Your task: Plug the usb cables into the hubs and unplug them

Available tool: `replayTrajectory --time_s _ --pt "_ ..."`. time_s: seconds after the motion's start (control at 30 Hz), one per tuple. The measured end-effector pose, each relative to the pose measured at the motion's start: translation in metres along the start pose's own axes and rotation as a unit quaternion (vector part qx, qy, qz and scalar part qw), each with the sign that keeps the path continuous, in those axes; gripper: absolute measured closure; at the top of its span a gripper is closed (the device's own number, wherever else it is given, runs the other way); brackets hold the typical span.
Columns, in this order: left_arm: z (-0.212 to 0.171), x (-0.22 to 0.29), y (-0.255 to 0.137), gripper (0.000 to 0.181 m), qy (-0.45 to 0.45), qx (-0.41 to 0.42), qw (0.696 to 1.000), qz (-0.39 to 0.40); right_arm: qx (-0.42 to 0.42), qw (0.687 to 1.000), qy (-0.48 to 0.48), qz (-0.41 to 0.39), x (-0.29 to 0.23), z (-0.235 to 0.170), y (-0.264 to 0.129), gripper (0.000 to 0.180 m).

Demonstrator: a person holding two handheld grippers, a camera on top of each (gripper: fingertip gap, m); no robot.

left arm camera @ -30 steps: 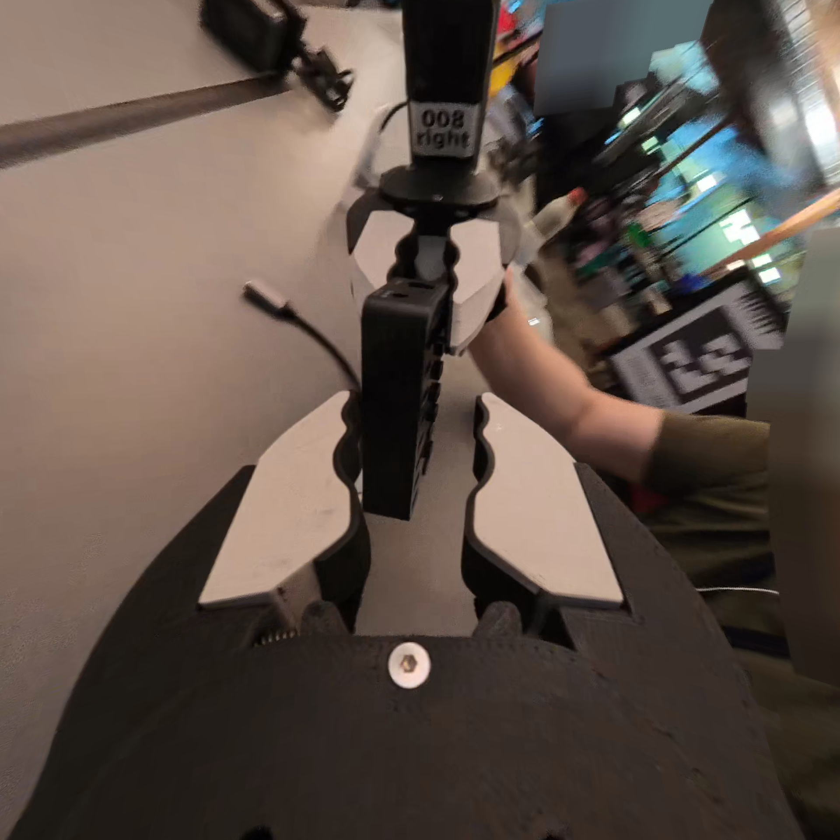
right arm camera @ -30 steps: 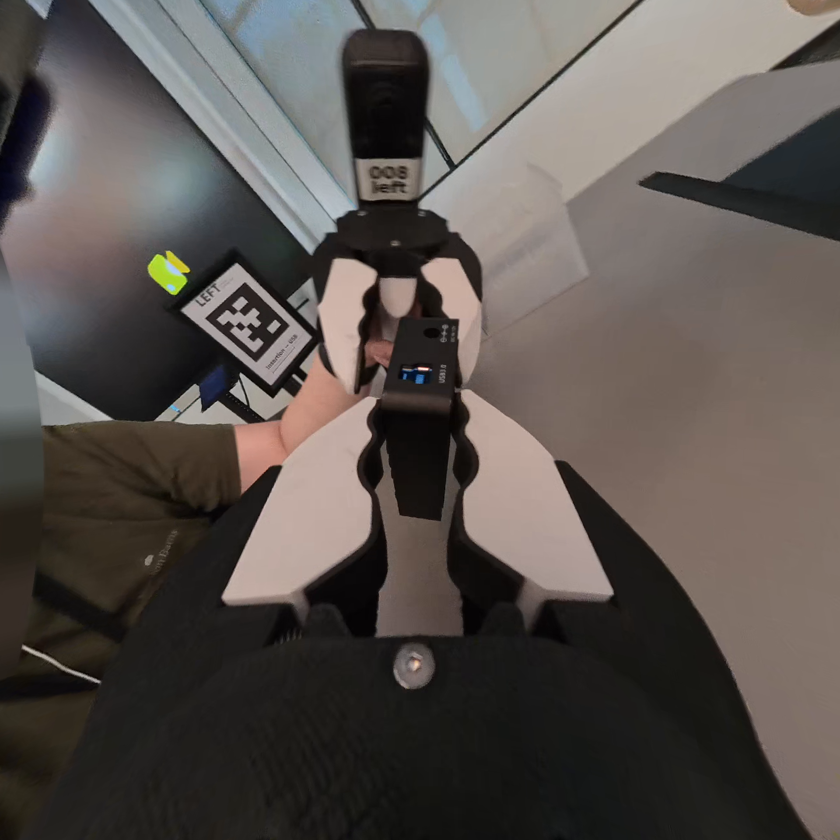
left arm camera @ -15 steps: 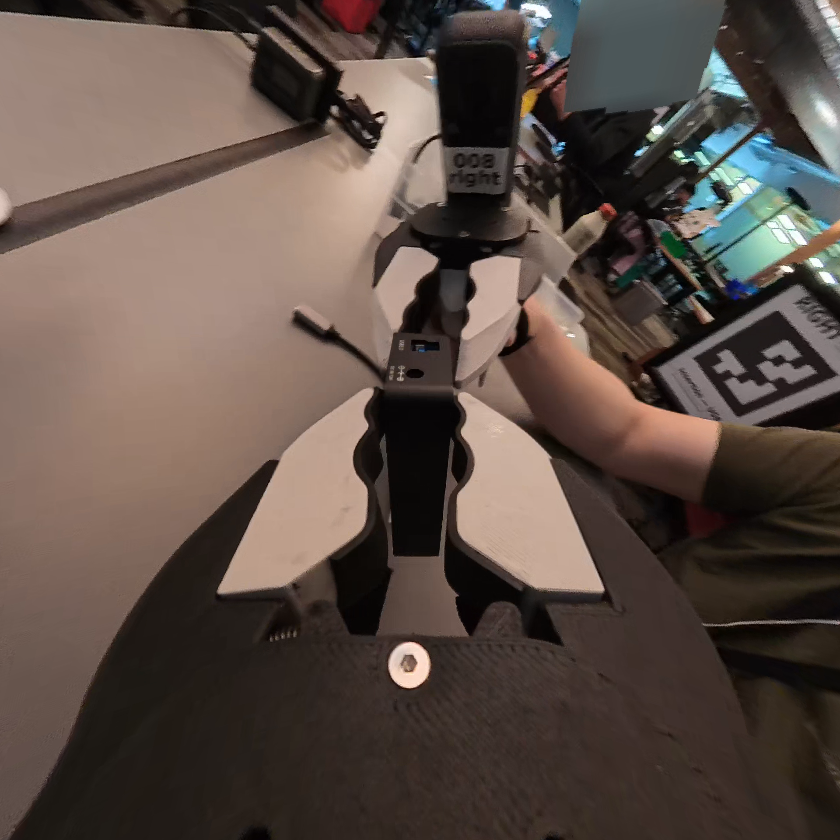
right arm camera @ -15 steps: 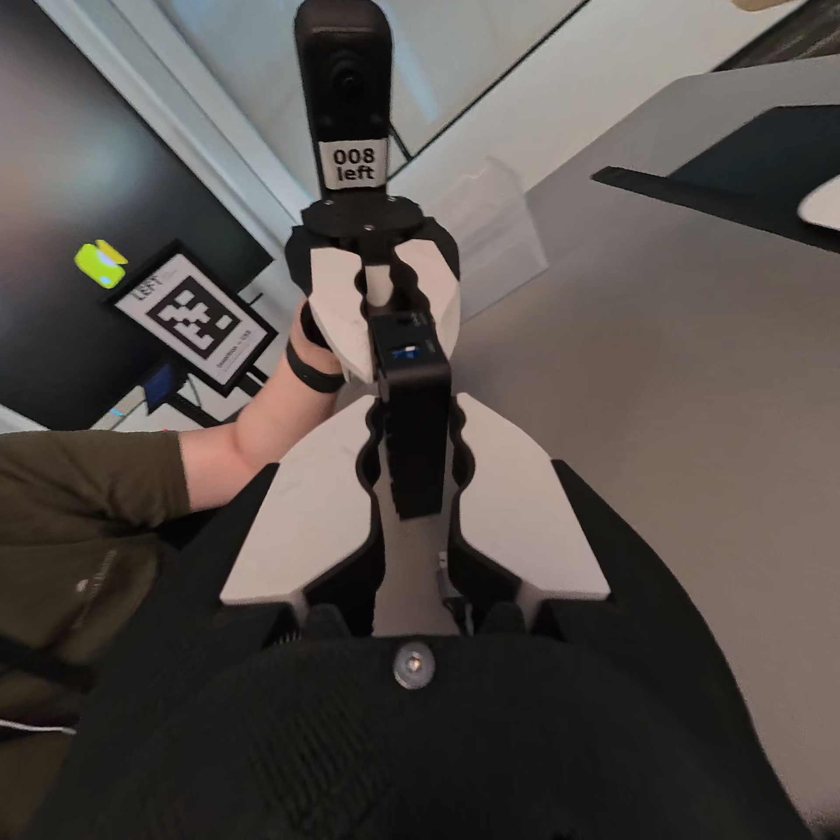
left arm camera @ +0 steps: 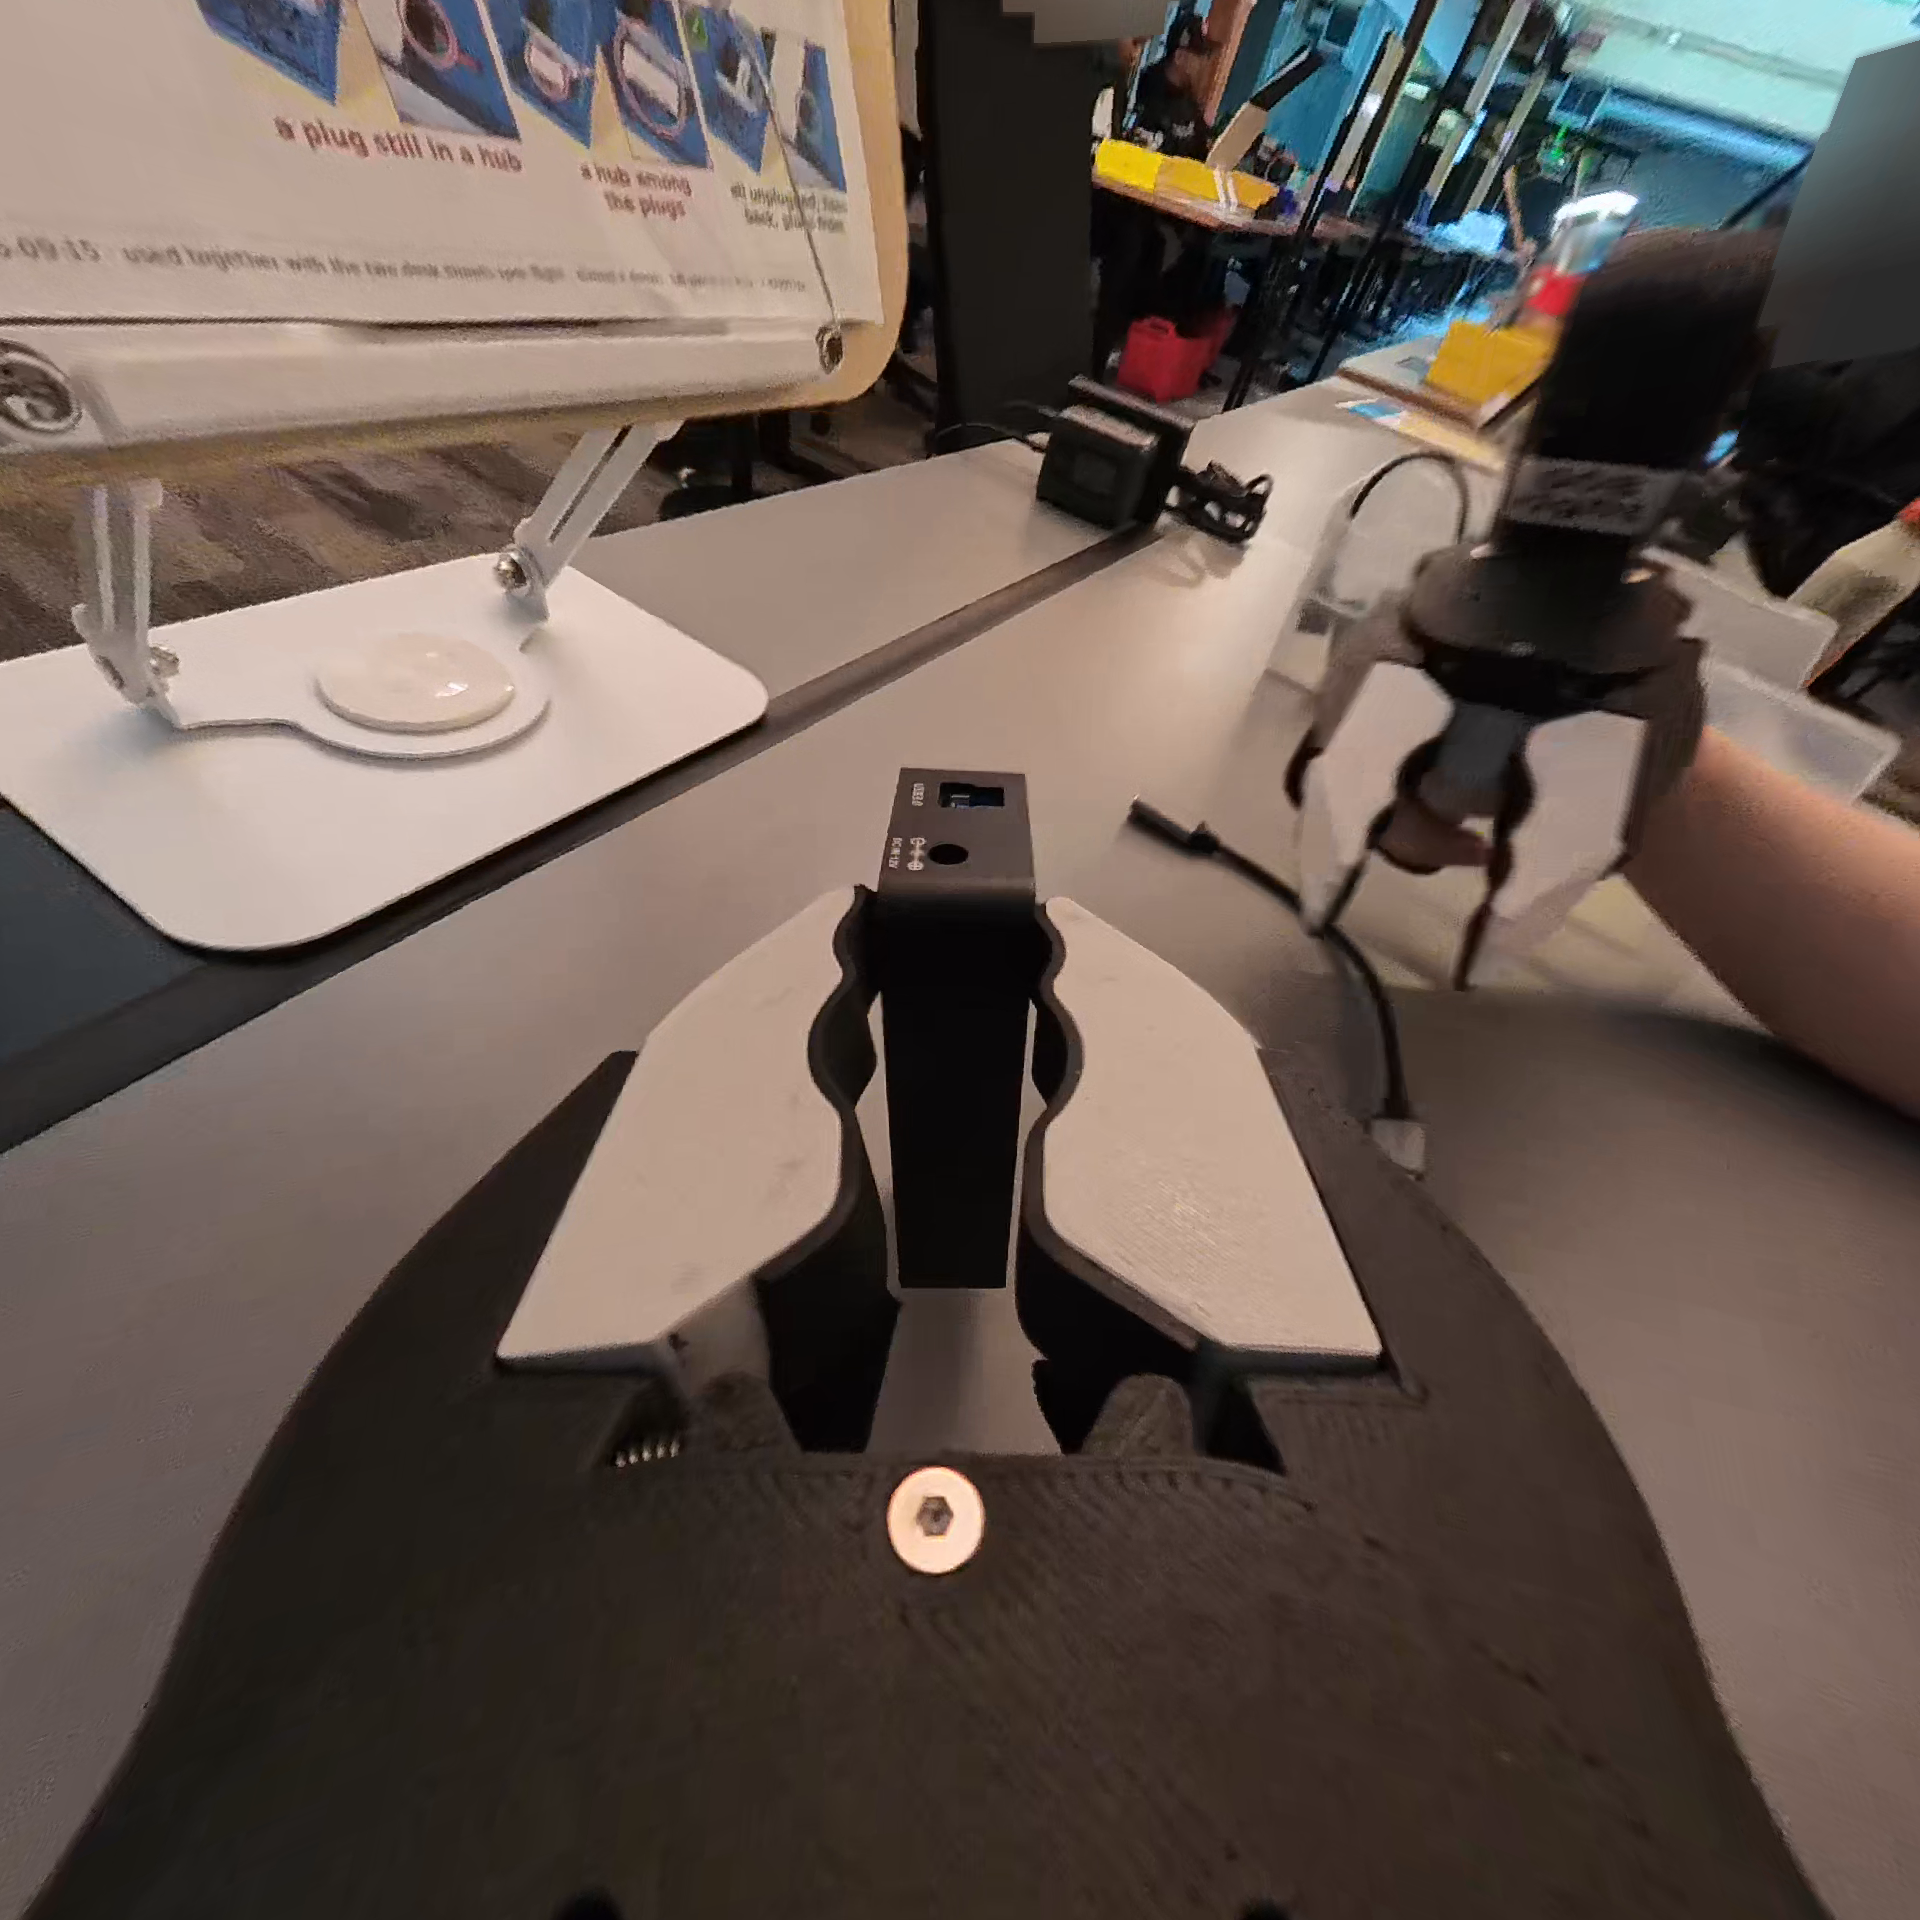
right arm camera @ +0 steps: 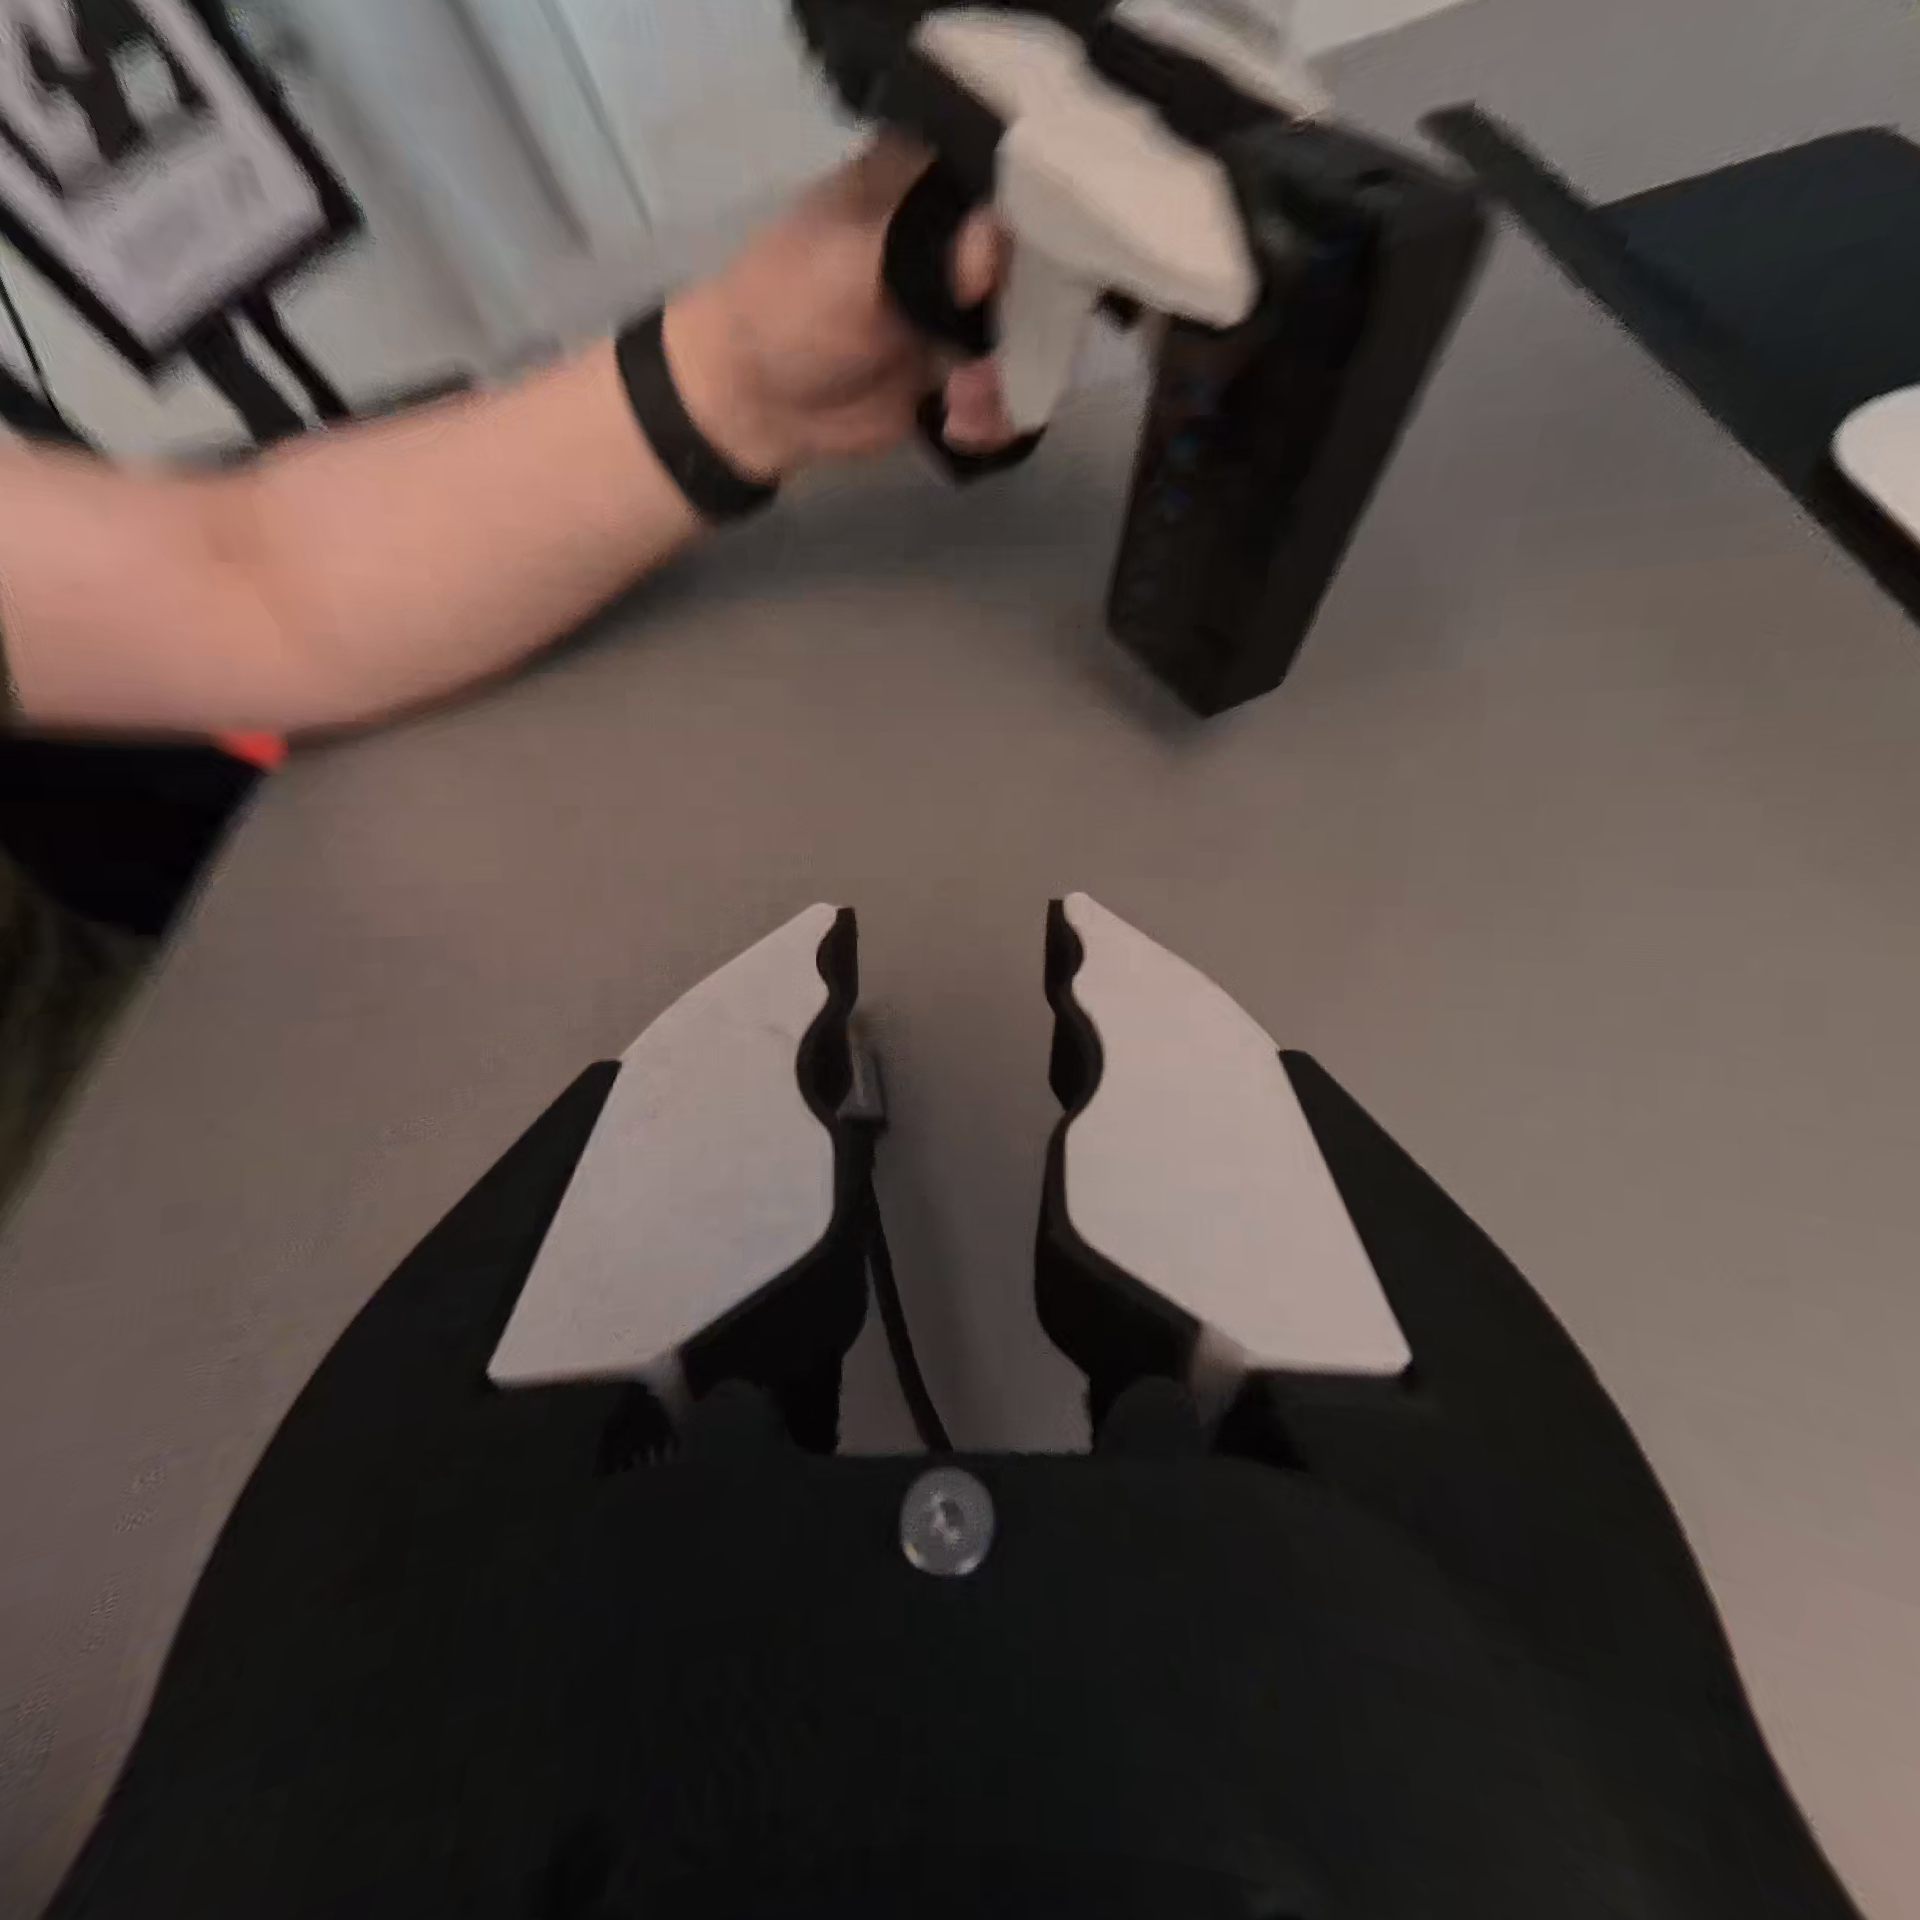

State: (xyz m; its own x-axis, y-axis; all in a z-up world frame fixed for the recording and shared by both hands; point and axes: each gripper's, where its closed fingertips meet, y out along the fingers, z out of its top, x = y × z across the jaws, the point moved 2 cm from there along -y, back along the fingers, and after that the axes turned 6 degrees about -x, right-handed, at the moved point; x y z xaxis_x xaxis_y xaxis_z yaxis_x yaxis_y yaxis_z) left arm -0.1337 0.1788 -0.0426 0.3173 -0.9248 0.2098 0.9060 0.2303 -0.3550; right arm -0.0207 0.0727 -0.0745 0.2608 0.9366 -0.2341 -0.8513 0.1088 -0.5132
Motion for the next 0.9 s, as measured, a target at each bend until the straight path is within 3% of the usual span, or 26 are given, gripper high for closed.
replayTrajectory --time_s 0.13,0.4,0.6,0.9 --pt "-0.01 -0.012 -0.002 0.155 0.018 -0.008 0.999 0.031 -0.091 0.99 -0.109 -0.014 -0.013 -0.026 0.016 0.144" --pt "-0.017 -0.006 -0.007 0.155 0.063 -0.029 0.997 0.019 -0.157 0.981 -0.096 0.053 -0.027 -0.051 0.031 0.145" --pt "-0.022 0.0 -0.009 0.154 0.067 -0.06 0.996 0.004 -0.2 0.973 -0.115 0.028 -0.022 -0.061 0.036 0.147" --pt "-0.028 -0.001 -0.006 0.126 0.074 -0.123 0.989 0.038 -0.207 0.971 -0.122 0.008 -0.017 -0.063 0.033 0.156"
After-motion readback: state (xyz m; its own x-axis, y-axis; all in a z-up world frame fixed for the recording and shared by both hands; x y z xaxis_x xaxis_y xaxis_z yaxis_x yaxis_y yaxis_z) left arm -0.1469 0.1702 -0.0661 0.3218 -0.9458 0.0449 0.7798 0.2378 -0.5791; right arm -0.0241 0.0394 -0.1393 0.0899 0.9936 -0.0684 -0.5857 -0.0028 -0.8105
